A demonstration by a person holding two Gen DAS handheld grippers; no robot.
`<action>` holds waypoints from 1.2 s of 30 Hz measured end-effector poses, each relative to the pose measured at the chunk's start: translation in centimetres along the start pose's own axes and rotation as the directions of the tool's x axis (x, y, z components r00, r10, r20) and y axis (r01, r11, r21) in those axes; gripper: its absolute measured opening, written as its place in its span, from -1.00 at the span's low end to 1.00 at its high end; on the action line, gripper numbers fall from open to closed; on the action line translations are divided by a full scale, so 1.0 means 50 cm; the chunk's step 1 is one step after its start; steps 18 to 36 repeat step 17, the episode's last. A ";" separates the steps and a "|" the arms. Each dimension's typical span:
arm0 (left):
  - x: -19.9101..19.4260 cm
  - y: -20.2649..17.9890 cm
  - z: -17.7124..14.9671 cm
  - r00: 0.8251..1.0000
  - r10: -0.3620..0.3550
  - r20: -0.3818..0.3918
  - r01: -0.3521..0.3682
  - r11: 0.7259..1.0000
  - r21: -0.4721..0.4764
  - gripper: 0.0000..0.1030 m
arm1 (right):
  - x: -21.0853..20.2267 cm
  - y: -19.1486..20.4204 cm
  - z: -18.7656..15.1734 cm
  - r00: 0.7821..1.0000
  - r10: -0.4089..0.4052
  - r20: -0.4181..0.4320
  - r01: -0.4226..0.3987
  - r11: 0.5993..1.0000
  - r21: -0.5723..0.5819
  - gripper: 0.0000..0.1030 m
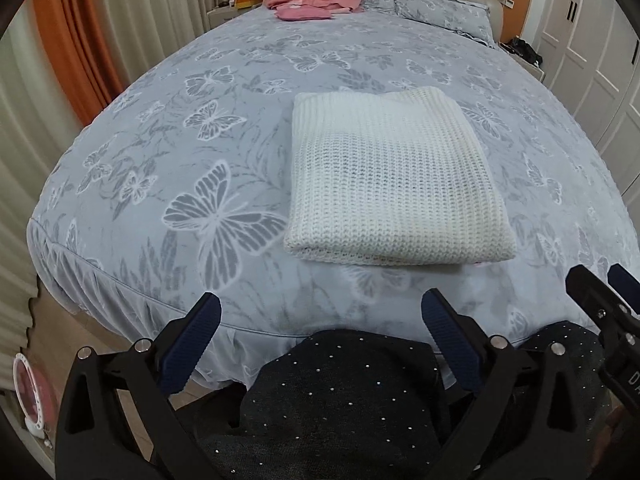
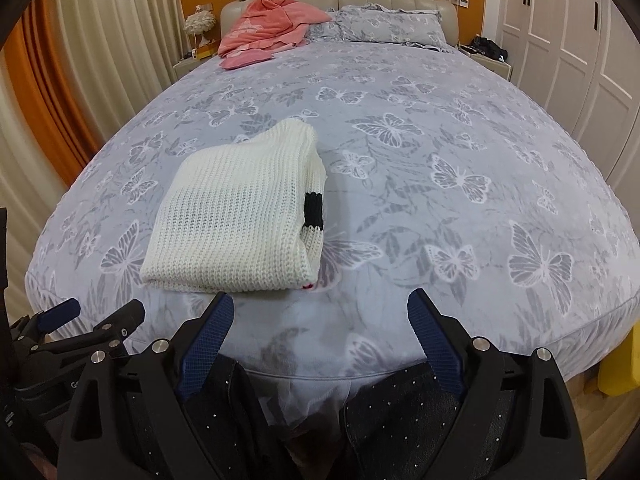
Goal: Fold small clothes
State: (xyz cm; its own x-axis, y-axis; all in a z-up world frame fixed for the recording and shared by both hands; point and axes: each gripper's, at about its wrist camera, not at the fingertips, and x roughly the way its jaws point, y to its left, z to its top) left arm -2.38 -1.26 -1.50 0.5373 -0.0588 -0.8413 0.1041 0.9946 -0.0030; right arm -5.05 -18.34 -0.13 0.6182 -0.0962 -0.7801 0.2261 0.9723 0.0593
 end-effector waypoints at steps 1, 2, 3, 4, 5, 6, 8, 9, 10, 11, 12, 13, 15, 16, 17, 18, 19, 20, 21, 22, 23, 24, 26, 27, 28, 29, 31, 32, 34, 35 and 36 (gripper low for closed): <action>-0.001 0.000 -0.002 1.000 0.008 0.008 -0.008 1.000 0.003 0.91 | 0.000 0.000 -0.002 1.000 0.001 -0.001 -0.001 1.000 0.001 0.68; -0.002 0.000 -0.005 1.000 0.015 0.016 -0.015 1.000 0.005 0.91 | 0.000 0.001 -0.004 1.000 0.000 -0.002 0.000 1.000 0.001 0.68; -0.003 0.001 -0.007 1.000 0.022 0.021 -0.022 1.000 0.003 0.91 | -0.001 0.002 -0.005 1.000 -0.001 -0.001 0.001 1.000 0.000 0.68; -0.003 0.001 -0.009 0.999 0.024 0.025 -0.024 1.000 0.003 0.91 | -0.001 0.002 -0.005 1.000 -0.001 -0.001 0.001 1.000 -0.001 0.68; -0.004 0.000 -0.010 0.999 0.026 0.032 -0.026 1.000 0.006 0.91 | -0.001 0.002 -0.005 1.000 -0.001 -0.001 0.001 1.000 -0.001 0.68; -0.005 -0.002 -0.011 0.999 0.036 0.040 -0.037 0.999 0.014 0.91 | -0.002 0.003 -0.007 1.000 -0.004 0.001 0.004 1.000 -0.002 0.68; -0.005 -0.005 -0.011 0.998 0.042 0.048 -0.044 0.999 0.029 0.91 | -0.004 0.003 -0.009 1.000 -0.008 0.004 0.008 1.000 -0.002 0.68; -0.005 -0.007 -0.012 0.998 0.044 0.049 -0.046 0.998 0.030 0.91 | -0.005 0.003 -0.010 1.000 -0.010 0.005 0.010 1.000 -0.002 0.68; -0.006 -0.008 -0.012 0.998 0.044 0.049 -0.046 0.998 0.033 0.90 | -0.005 0.004 -0.012 1.000 -0.011 0.006 0.011 1.000 -0.003 0.68; -0.004 -0.008 -0.013 0.998 0.047 0.045 -0.049 0.998 0.033 0.90 | -0.006 0.004 -0.012 1.000 -0.012 0.007 0.012 1.000 -0.005 0.68; -0.003 -0.007 -0.014 0.998 0.048 0.042 -0.050 0.998 0.033 0.90 | -0.007 0.005 -0.013 1.000 -0.015 0.009 0.016 1.000 -0.008 0.68; -0.002 -0.007 -0.015 0.998 0.041 0.039 -0.043 0.999 0.031 0.90 | -0.008 0.007 -0.015 1.000 -0.020 0.013 0.020 1.000 -0.011 0.68; 0.002 -0.003 -0.015 0.999 0.041 0.031 -0.041 0.999 0.022 0.90 | -0.008 0.012 -0.022 0.999 -0.030 0.018 0.030 0.999 -0.022 0.68; 0.003 -0.002 -0.015 0.999 0.037 0.029 -0.037 0.999 0.020 0.90 | -0.008 0.015 -0.026 0.999 -0.037 0.024 0.037 0.999 -0.034 0.68; 0.002 -0.003 -0.016 0.999 0.038 0.029 -0.039 0.999 0.018 0.90 | -0.007 0.016 -0.028 0.999 -0.041 0.025 0.042 0.998 -0.043 0.68; 0.002 -0.003 -0.016 0.999 0.038 0.029 -0.039 0.999 0.018 0.90 | -0.007 0.016 -0.028 0.999 -0.041 0.025 0.042 0.998 -0.043 0.68; 0.002 -0.003 -0.016 0.999 0.038 0.029 -0.039 0.999 0.018 0.90 | -0.007 0.016 -0.028 0.999 -0.041 0.025 0.042 0.998 -0.043 0.68; 0.002 -0.003 -0.016 0.999 0.038 0.029 -0.039 0.999 0.018 0.90 | -0.007 0.016 -0.028 0.999 -0.041 0.025 0.042 0.998 -0.043 0.68; 0.002 -0.003 -0.016 0.999 0.038 0.029 -0.039 0.999 0.018 0.90 | -0.007 0.016 -0.028 0.999 -0.041 0.025 0.042 0.998 -0.043 0.68; 0.002 -0.003 -0.016 0.999 0.038 0.029 -0.039 0.999 0.018 0.90 | -0.007 0.016 -0.028 0.999 -0.041 0.025 0.042 0.998 -0.043 0.68; 0.002 -0.003 -0.016 0.999 0.038 0.029 -0.039 0.999 0.018 0.90 | -0.007 0.016 -0.028 0.999 -0.041 0.025 0.042 0.998 -0.043 0.68; 0.002 -0.003 -0.016 0.999 0.038 0.029 -0.039 0.999 0.018 0.90 | -0.007 0.016 -0.028 0.999 -0.041 0.025 0.042 0.998 -0.043 0.68; 0.002 -0.003 -0.016 0.999 0.038 0.029 -0.039 0.999 0.018 0.90 | -0.007 0.016 -0.028 0.999 -0.041 0.025 0.042 0.998 -0.043 0.68; 0.002 -0.003 -0.016 0.999 0.038 0.029 -0.039 0.999 0.018 0.90 | -0.007 0.016 -0.028 0.999 -0.041 0.025 0.042 0.998 -0.043 0.68; 0.002 -0.003 -0.016 0.999 0.038 0.029 -0.039 0.999 0.018 0.90 | -0.007 0.016 -0.028 0.999 -0.041 0.025 0.042 0.998 -0.043 0.68; 0.002 -0.003 -0.016 0.999 0.038 0.029 -0.039 0.999 0.018 0.90 | -0.007 0.016 -0.028 0.999 -0.041 0.025 0.042 0.998 -0.043 0.68; 0.002 -0.003 -0.016 0.999 0.038 0.029 -0.039 0.999 0.018 0.90 | -0.007 0.016 -0.028 0.999 -0.041 0.025 0.042 0.998 -0.043 0.68; 0.002 -0.003 -0.016 0.999 0.038 0.029 -0.039 0.999 0.018 0.90 | -0.007 0.016 -0.028 0.999 -0.041 0.025 0.042 0.998 -0.043 0.68; 0.002 -0.003 -0.016 0.999 0.038 0.029 -0.039 0.999 0.018 0.90 | -0.007 0.016 -0.028 0.999 -0.041 0.025 0.042 0.998 -0.043 0.68; 0.002 -0.003 -0.016 0.999 0.038 0.029 -0.039 0.999 0.018 0.90 | -0.007 0.016 -0.028 0.999 -0.041 0.025 0.042 0.998 -0.043 0.68; 0.002 -0.003 -0.016 0.999 0.038 0.029 -0.039 0.999 0.018 0.90 | -0.007 0.016 -0.028 0.999 -0.041 0.025 0.042 0.998 -0.043 0.68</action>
